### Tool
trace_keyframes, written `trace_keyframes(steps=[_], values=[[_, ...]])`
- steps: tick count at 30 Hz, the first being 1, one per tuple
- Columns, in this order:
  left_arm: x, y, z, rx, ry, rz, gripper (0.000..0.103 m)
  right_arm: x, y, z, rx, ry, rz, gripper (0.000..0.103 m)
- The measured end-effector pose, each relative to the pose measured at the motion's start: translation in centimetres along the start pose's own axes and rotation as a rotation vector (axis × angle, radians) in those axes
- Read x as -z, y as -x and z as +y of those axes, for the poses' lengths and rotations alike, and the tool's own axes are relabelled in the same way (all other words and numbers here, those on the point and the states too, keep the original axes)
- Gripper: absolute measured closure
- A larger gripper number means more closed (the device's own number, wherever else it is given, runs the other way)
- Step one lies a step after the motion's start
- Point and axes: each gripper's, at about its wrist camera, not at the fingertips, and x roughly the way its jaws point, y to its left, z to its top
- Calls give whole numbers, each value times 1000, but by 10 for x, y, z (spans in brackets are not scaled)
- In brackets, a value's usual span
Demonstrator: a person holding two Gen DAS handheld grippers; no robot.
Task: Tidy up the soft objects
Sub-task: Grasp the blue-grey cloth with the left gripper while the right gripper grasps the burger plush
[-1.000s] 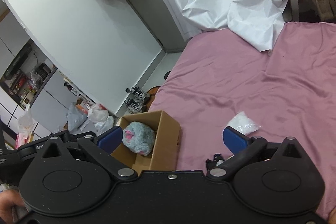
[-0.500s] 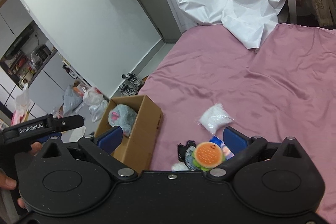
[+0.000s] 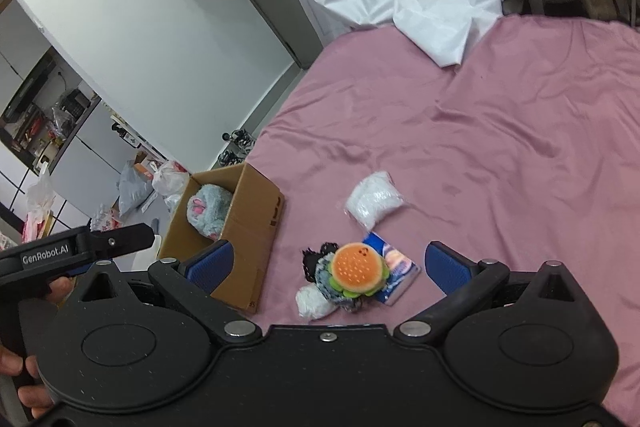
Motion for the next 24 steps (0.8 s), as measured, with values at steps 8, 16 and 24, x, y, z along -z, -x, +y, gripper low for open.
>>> trace_keyframes(steps=[8, 16, 24], values=[[14, -17, -10, 27, 36, 39, 0, 1, -9, -26, -17, -130, 57, 0], [25, -39, -22, 58, 80, 52, 2, 4, -22, -39, -21, -219, 96, 0], [36, -69, -24, 81, 175, 87, 15, 4, -34, -50, -43, -299, 118, 7]])
